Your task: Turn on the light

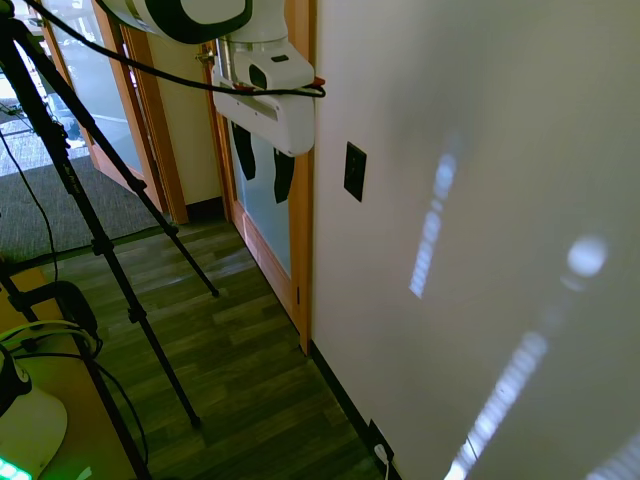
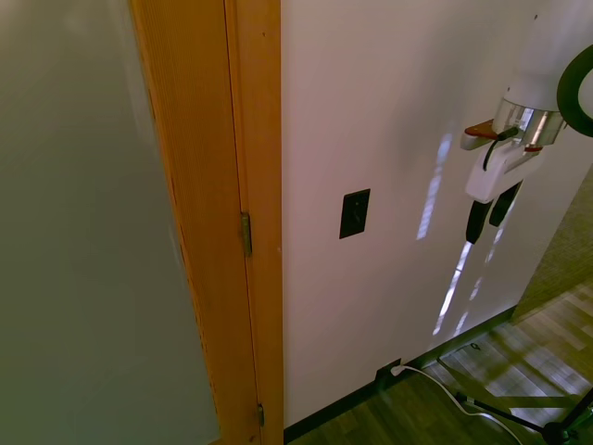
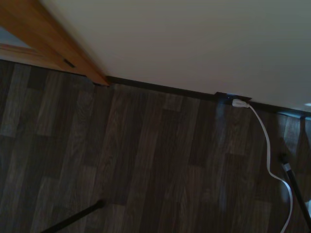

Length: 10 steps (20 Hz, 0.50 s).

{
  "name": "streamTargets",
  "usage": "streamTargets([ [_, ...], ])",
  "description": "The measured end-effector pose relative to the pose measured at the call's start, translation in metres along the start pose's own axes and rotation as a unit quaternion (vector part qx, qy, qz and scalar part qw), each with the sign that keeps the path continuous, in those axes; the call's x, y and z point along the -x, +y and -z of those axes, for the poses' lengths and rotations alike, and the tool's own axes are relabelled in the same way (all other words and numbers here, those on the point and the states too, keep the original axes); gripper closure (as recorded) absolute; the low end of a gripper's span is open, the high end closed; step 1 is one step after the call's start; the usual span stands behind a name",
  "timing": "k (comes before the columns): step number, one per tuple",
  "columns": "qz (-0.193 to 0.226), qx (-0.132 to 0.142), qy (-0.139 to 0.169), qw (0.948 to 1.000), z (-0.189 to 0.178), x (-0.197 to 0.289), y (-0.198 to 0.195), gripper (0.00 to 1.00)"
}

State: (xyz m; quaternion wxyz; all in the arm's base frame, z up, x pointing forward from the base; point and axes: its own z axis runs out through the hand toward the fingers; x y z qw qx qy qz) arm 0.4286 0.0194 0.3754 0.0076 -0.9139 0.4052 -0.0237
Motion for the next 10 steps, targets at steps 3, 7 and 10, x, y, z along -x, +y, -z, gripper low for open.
streamTargets([
  [3,-0.002,-0.002,0.002,1.0000,-0.002,-0.001,-0.001,0.00],
  [7,-0.018,-0.025,0.022,0.9993,-0.028,-0.002,-0.022,0.00],
  [10,-0.035,-0.051,0.062,0.9962,-0.048,-0.002,-0.050,0.00],
])
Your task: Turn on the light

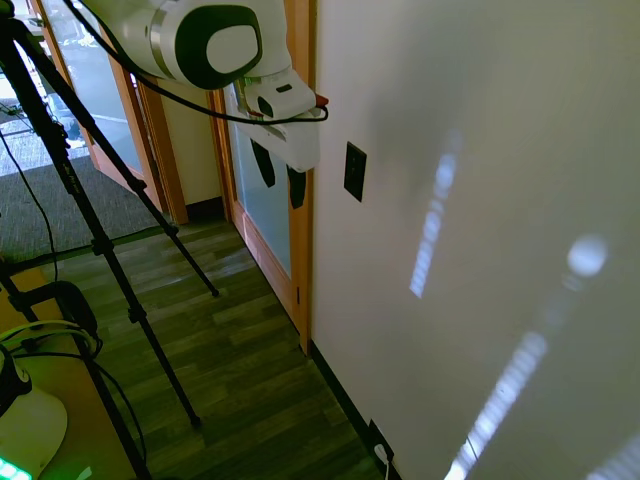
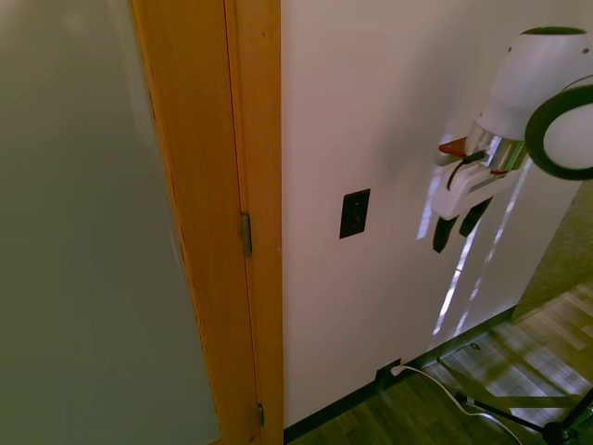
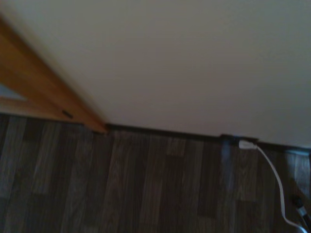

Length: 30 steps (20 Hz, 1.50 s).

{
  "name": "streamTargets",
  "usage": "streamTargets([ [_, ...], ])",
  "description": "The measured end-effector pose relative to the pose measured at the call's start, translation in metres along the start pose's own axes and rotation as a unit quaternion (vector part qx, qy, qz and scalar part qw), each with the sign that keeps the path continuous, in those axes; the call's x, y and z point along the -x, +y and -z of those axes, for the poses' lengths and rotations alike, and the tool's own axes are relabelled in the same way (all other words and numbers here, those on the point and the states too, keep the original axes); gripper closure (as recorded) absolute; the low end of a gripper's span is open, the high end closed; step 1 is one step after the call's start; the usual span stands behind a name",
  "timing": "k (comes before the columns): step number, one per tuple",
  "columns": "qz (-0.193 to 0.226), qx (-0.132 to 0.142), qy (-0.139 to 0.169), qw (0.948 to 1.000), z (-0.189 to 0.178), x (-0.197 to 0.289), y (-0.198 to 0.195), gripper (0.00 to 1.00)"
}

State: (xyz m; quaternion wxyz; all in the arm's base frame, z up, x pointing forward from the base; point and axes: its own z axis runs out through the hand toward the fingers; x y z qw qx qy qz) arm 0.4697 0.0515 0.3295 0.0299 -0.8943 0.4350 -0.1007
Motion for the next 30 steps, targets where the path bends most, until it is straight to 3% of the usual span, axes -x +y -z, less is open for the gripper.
streamTargets([
  [2,-0.008,-0.018,0.025,0.9995,-0.007,0.001,-0.020,0.00],
  [6,-0.016,-0.024,0.061,0.9978,-0.020,-0.006,-0.059,0.00],
  [11,-0.026,-0.050,0.096,0.9938,-0.045,-0.018,-0.082,0.00],
  [12,-0.027,-0.056,0.099,0.9931,-0.048,-0.019,-0.084,1.00],
  [20,-0.037,-0.102,0.103,0.9888,-0.060,-0.021,-0.096,1.00],
  [30,-0.044,-0.113,0.110,0.9865,-0.064,-0.037,-0.102,1.00],
])
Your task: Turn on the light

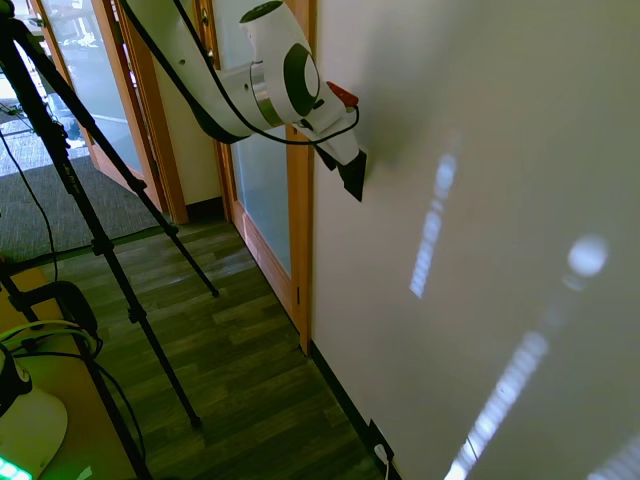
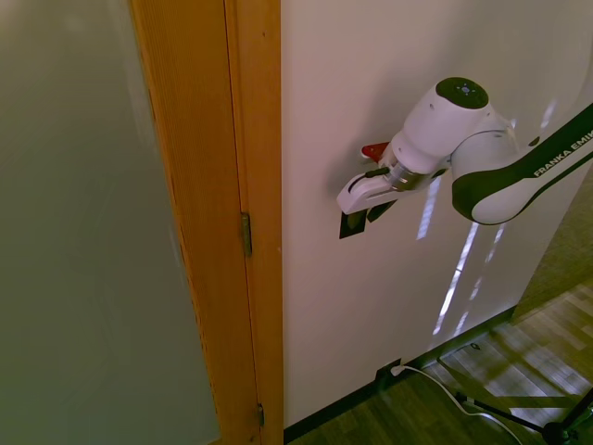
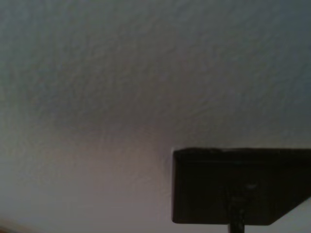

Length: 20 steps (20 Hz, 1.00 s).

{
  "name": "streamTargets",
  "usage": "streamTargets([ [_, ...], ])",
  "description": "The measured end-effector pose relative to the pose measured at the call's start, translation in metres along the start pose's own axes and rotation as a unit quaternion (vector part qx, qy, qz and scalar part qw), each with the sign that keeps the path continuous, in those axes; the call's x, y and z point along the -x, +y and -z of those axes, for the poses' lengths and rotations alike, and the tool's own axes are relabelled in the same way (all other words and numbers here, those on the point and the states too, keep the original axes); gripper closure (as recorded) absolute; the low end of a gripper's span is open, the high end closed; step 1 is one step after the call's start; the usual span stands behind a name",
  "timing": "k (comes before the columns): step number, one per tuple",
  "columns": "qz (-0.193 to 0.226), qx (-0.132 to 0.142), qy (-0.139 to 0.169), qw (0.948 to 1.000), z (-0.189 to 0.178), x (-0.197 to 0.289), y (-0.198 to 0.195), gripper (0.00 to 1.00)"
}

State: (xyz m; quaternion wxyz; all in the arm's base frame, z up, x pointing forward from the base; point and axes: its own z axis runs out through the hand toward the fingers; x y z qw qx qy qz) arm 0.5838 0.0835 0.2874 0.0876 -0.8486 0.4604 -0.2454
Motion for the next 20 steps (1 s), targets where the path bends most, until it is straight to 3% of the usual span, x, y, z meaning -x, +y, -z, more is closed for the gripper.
streamTargets([
  [17,-0.009,-0.017,0.007,0.9998,-0.0077,-0.0067,0.0008,1.00],
  [20,-0.011,-0.030,0.013,0.9994,-0.0043,-0.0050,0.0033,1.00],
])
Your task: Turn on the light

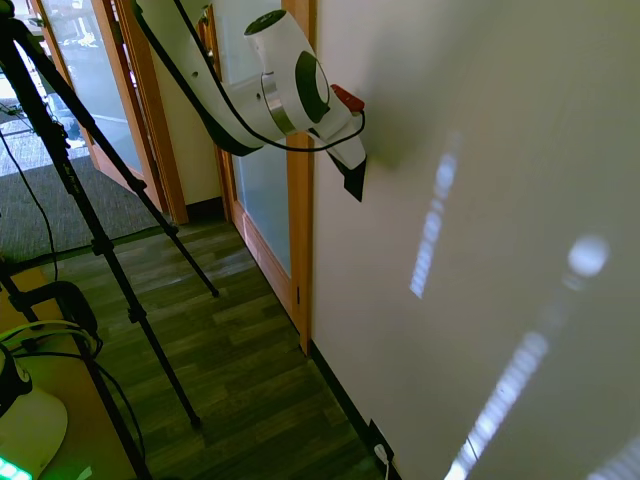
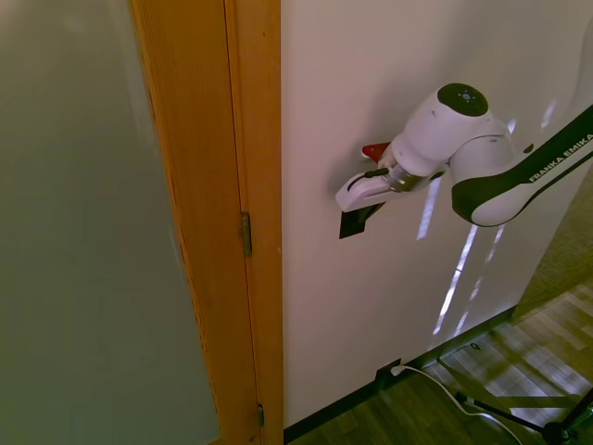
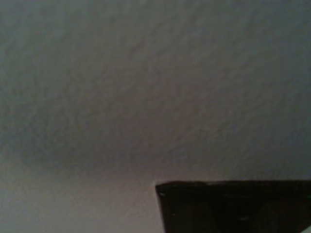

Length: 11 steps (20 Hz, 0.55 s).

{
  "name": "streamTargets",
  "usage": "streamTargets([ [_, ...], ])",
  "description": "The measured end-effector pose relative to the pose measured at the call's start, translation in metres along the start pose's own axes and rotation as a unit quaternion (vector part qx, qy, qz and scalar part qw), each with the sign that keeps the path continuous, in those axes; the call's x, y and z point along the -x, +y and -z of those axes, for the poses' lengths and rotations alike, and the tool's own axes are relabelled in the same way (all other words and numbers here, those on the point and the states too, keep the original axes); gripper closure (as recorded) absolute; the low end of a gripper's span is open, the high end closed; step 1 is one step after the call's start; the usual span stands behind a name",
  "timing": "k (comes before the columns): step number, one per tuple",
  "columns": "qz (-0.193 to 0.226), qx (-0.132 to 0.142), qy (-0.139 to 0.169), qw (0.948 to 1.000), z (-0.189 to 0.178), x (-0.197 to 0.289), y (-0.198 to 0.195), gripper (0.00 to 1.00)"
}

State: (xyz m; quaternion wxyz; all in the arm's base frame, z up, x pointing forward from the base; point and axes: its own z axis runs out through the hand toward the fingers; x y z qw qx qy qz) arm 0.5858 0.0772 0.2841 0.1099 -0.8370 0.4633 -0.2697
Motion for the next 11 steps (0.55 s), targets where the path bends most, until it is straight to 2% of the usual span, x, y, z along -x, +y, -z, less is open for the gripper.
streamTargets([
  [4,-0.001,-0.032,0.019,0.9993,0.024,-0.004,-0.004,1.00],
  [5,0.000,-0.039,0.022,0.9990,0.032,-0.004,-0.007,0.00],
  [11,0.004,-0.051,0.004,0.9987,0.038,0.010,-0.003,0.00],
])
